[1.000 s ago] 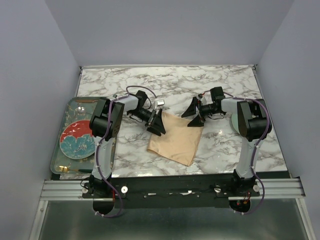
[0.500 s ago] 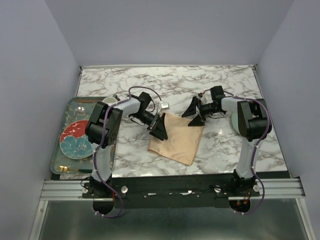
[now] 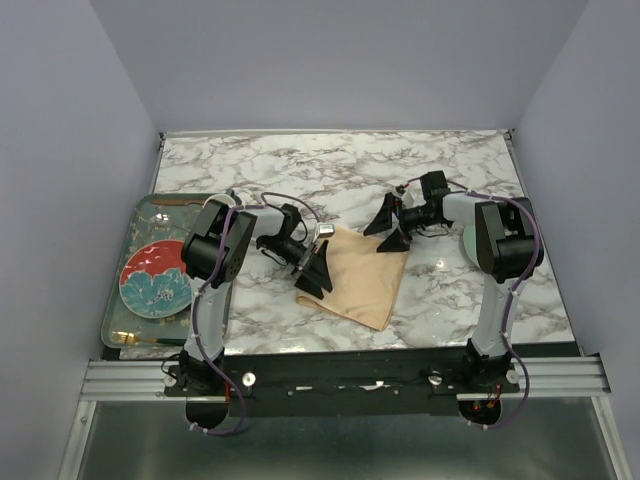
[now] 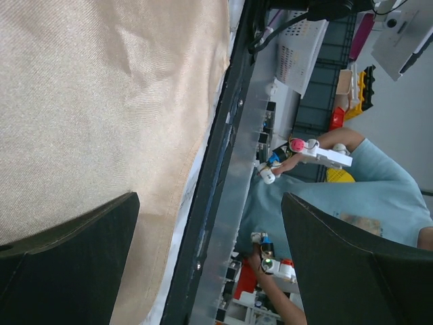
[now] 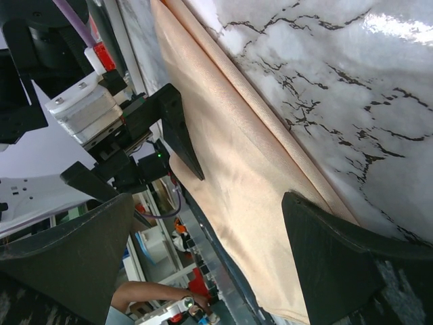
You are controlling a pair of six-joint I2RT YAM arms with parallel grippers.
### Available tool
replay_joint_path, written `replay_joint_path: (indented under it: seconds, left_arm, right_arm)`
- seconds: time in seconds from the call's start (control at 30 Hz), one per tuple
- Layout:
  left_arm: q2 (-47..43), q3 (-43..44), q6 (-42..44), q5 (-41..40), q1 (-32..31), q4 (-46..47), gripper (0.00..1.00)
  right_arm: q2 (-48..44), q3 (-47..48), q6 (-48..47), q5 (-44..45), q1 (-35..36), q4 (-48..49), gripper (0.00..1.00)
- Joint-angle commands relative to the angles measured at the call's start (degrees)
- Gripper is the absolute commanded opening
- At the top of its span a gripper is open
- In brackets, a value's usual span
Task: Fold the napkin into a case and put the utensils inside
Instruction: Smooth out the square-folded napkin at the center of the board.
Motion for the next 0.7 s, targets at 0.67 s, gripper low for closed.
replay_joint_path:
  seconds: [0.67]
  left_arm:
    - [-9.0,-6.3,-4.1,0.4,-1.8,4.6,0.99]
  right_arm:
    - [3.3,0.8,-4.9,11.0,-0.5,-2.2,1.00]
